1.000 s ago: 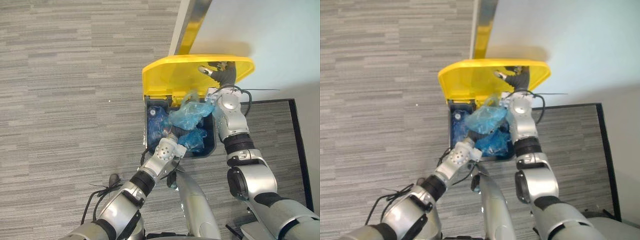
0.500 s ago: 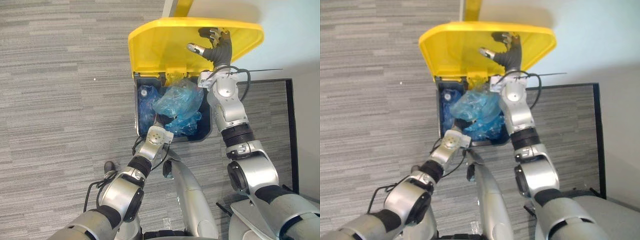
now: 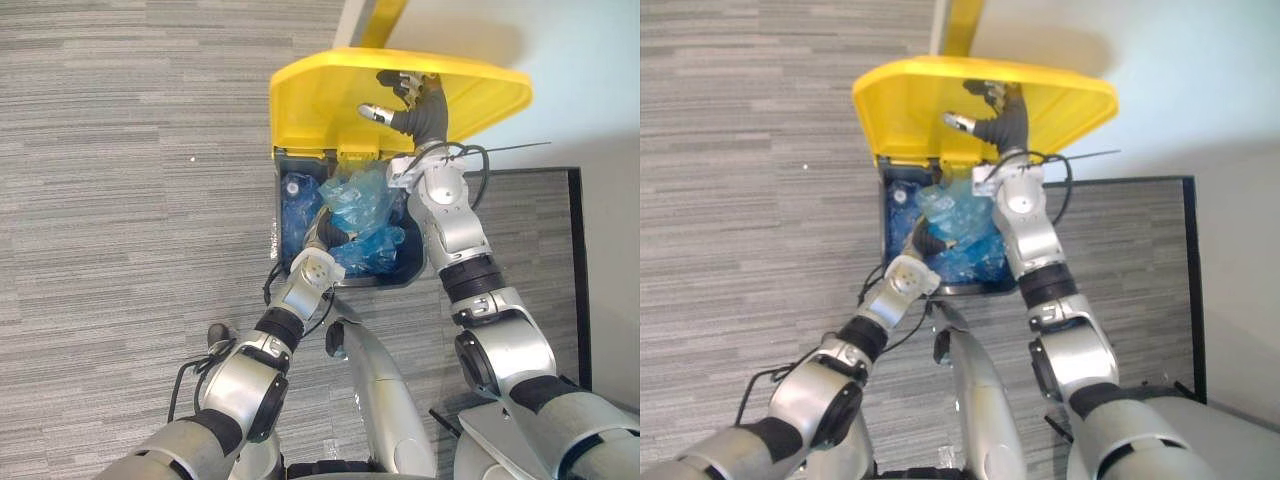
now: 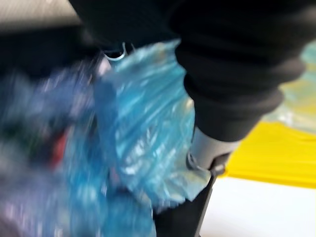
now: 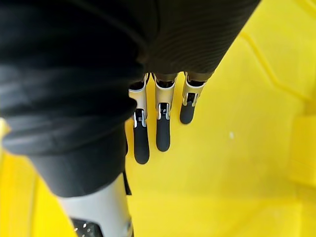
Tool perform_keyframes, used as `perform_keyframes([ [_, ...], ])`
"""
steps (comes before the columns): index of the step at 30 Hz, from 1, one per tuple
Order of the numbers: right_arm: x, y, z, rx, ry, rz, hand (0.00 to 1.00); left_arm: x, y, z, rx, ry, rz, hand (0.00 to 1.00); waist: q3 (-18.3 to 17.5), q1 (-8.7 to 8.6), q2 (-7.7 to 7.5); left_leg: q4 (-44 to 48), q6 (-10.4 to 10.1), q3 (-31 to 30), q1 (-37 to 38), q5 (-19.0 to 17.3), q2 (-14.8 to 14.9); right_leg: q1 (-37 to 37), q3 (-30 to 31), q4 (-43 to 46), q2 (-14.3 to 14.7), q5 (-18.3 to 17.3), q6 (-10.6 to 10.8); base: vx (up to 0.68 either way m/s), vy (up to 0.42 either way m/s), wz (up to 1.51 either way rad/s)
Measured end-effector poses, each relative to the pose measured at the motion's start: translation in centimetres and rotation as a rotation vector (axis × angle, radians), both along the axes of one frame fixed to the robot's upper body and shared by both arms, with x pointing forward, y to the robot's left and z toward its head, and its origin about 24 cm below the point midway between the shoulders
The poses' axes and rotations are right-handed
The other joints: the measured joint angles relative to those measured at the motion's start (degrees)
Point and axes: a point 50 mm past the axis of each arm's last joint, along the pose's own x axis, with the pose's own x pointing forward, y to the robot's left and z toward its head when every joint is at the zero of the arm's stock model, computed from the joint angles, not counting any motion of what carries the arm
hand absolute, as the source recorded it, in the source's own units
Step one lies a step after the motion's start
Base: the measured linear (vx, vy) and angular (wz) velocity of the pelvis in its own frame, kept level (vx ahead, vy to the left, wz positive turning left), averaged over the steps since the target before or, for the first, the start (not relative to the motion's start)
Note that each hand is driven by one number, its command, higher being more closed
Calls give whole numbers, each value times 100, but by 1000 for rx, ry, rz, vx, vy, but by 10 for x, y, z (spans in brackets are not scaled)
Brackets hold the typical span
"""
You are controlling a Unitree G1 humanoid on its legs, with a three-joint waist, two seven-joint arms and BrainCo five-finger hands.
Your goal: Gather rubbish on tea table into small bin, then transfer packed bag to large trash can.
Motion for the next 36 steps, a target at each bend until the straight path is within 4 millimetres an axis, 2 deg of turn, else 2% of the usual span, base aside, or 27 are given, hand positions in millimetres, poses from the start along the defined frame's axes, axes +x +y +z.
perform_keyframes([
  [3,-7,-2,-15,-26,7,-1,0,-6,-5,12,52,-103,-42,0,-12,119,-2,-10,45,-67,39,20,-102,90,-33,-4,-95,-6,2,-7,9,18],
  [6,-12,0,-37,-28,56,18,0,-18,1,2,60,-116,-43,0,-18,201,10,-40,74,-107,260,12,-134,335,-70,-1,-131,-34,8,10,-2,12],
  [9,-22,-4,-60,-41,93,10,0,-35,9,-17,22,-82,-40,0,-73,317,33,-153,134,-119,476,38,-244,521,-86,23,-224,-83,23,11,3,15],
  [12,-31,-16,-92,-28,186,-29,0,-54,25,-44,-84,30,-14,0,-180,450,108,-213,182,-125,774,26,-331,739,-87,148,-321,-191,67,17,11,13],
  [14,-39,-21,-119,-2,277,-41,0,-68,46,-68,-177,127,52,0,-456,485,134,-228,229,-123,845,2,-394,781,-84,233,-400,-266,88,26,23,8],
  [17,-50,-21,-148,-6,374,-40,0,-90,79,-102,-260,259,164,0,-669,492,180,-229,312,-78,1123,-44,-484,986,-26,336,-488,-336,153,20,48,2],
  [20,-63,-19,-174,2,466,-32,0,-115,106,-135,-336,396,282,0,-735,518,206,-199,398,9,1499,-107,-546,1285,58,396,-545,-381,202,-8,69,-6],
  [24,-84,-9,-205,14,568,-11,0,-151,127,-175,-426,577,417,0,-871,511,222,48,476,292,1721,-268,-590,1390,374,373,-499,-287,306,-53,92,-37],
  [26,-99,-8,-222,0,627,-1,0,-163,130,-189,-461,648,455,0,-923,489,204,130,490,475,1781,-305,-609,1461,507,174,-485,-134,412,-157,144,-50],
  [27,-112,-9,-237,4,679,1,0,-168,131,-195,-480,679,483,0,-979,441,158,39,577,555,1814,-247,-638,1535,514,-108,-487,-139,573,-151,88,-43],
  [28,-125,-8,-250,15,730,2,0,-173,133,-199,-492,699,513,0,-1024,435,206,-242,605,734,1885,-47,-517,1432,489,120,-508,-139,464,-119,20,-41],
  [29,-136,-7,-260,10,769,1,0,-176,135,-203,-504,716,540,0,-1095,399,162,-440,532,851,1965,113,-488,1231,537,828,-530,-154,178,-68,-64,-36],
  [30,-163,-8,-286,1,883,-5,0,-185,136,-211,-518,760,573,0,-1193,296,80,-900,446,978,2254,391,-496,1255,585,2382,-585,-510,-49,-43,-78,-17],
  [31,-174,-9,-296,-2,930,-8,0,-189,136,-214,-520,775,579,0,-1265,276,56,-1004,416,980,2319,436,-510,1369,625,2683,-606,-626,-25,-3,-88,-7],
  [32,-190,-11,-311,-28,1003,-13,0,-194,135,-217,-520,793,587,0,-1384,215,-15,-1080,389,972,2370,459,-541,1574,744,2812,-615,-1022,40,22,-87,-3],
  [33,-215,-15,-332,-31,1119,-35,0,-196,135,-218,-523,803,592,0,-1518,140,-112,-1155,345,975,2371,447,-610,1928,786,2127,-494,-1415,186,10,-113,-30],
  [34,-231,-22,-347,-22,1214,-66,0,-200,133,-222,-536,827,606,0,-1670,190,115,-1369,425,905,2385,491,-497,2177,746,1222,-216,-1320,-64,10,-78,-109],
  [35,-248,-42,-359,4,1295,-153,0,-207,126,-227,-592,854,636,0,-1832,267,334,-1928,759,1035,2547,713,-361,2141,492,1560,-259,-1435,-249,-12,-31,-117],
  [36,-249,-44,-360,15,1301,-168,0,-211,128,-229,-602,863,662,0,-1861,193,279,-2036,623,1118,2612,799,-479,2221,520,1774,-414,-1454,-206,14,1,-94],
])
